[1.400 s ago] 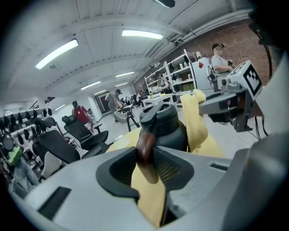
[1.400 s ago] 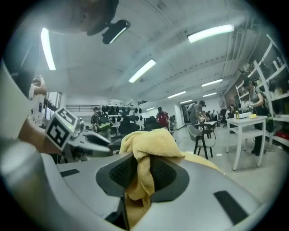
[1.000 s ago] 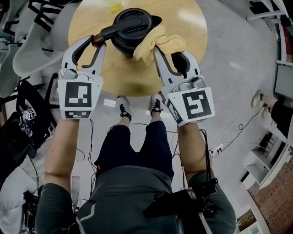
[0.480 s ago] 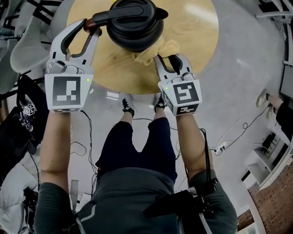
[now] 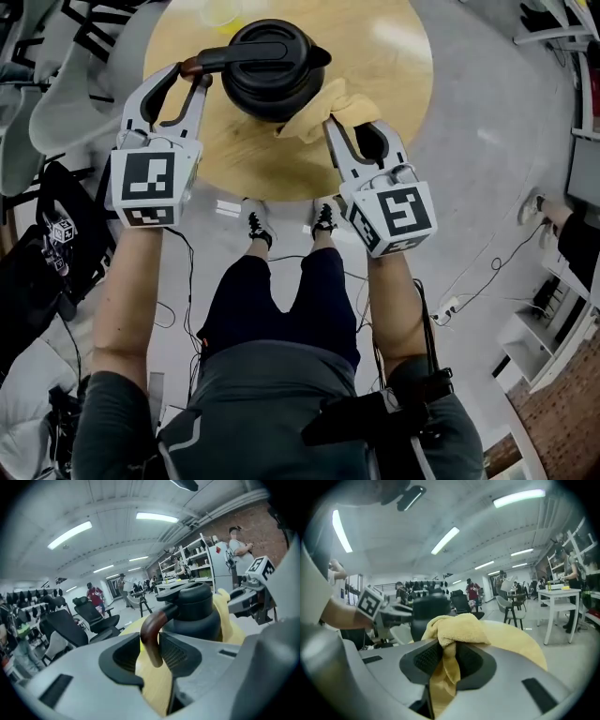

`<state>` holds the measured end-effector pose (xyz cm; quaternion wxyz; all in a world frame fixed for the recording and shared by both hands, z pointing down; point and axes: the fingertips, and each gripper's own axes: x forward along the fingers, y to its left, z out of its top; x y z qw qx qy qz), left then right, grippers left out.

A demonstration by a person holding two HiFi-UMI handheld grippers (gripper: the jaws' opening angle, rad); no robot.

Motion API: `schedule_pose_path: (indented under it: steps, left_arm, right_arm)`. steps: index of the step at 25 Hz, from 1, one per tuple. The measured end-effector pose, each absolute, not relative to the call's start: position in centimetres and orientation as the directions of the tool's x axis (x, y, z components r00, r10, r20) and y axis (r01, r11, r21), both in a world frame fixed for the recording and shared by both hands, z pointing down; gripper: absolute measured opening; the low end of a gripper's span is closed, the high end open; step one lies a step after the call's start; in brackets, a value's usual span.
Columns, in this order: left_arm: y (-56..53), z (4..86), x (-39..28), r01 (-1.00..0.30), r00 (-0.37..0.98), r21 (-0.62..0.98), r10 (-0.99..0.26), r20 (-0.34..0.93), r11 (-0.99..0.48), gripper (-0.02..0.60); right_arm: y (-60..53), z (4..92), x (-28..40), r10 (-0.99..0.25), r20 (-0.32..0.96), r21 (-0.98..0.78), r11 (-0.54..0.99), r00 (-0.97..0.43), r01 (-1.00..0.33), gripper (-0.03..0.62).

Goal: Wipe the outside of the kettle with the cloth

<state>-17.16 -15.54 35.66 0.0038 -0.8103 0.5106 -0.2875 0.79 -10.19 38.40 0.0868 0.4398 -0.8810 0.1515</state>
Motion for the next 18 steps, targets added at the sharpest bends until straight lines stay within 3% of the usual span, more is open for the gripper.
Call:
schedule_pose_path:
  steps: [5,18]
  left_arm:
    - [-16.6,35.5,-16.8,-0.834,0.300,-0.294,-0.831,0.468,-0.467,0.123]
    - [-18.9,35.4,-17.1,-0.729,0.497,-0.304,-0.780,0.381,-0.613,0.121]
  right_arm:
    - [-12.0,30.9,1.4,-0.757,0.166,-0.139,0.617,-0.632,-0.775,0.101]
    - [-12.9,38.1,-0.4,-0.663,0.267,-0.158,0.686,-0.700,-0.710,0.098]
